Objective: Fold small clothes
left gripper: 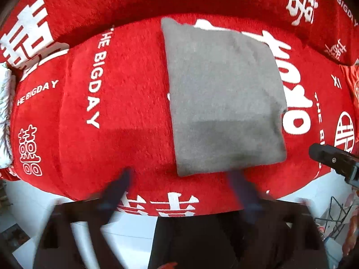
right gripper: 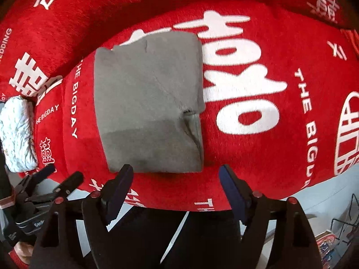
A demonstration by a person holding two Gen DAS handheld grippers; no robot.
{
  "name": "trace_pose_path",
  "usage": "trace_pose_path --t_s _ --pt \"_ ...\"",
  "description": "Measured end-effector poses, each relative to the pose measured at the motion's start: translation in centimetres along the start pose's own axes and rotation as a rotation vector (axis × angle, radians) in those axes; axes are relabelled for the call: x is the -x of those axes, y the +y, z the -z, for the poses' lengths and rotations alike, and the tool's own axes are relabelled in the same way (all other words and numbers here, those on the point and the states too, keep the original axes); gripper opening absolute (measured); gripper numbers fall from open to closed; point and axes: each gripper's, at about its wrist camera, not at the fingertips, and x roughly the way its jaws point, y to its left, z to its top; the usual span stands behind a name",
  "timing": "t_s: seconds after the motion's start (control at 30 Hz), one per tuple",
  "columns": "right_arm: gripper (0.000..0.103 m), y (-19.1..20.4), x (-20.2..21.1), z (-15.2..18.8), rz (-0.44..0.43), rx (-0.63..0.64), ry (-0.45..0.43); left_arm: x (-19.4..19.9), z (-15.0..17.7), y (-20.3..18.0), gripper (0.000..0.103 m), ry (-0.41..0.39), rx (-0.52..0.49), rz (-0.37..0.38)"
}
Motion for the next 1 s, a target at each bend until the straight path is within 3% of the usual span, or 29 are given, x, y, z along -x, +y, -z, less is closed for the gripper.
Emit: trace_pose_path --t_s 0.07,0.13,0.3,1.0 --pt "0.086 0.5 0.7 0.0 0.022 0.022 -0.021 0.9 -0.3 0.1 0.103 -0.022 0.000 -0.011" --pt "0.102 1.2 1.4 -0.1 0.046 0.041 -0.041 1.8 -0.5 0.2 0.103 -0.038 0.004 -0.015" --pt "0.103 2.3 2.8 0.0 0.117 0.077 -0.101 3.5 -1.0 0.4 0.103 -0.077 0.022 -0.037" --pt "0.103 4.2 6.1 -0.5 0.140 0.083 -0.156 7.0 -1.2 0.4 0.103 -0.134 0.040 -0.062"
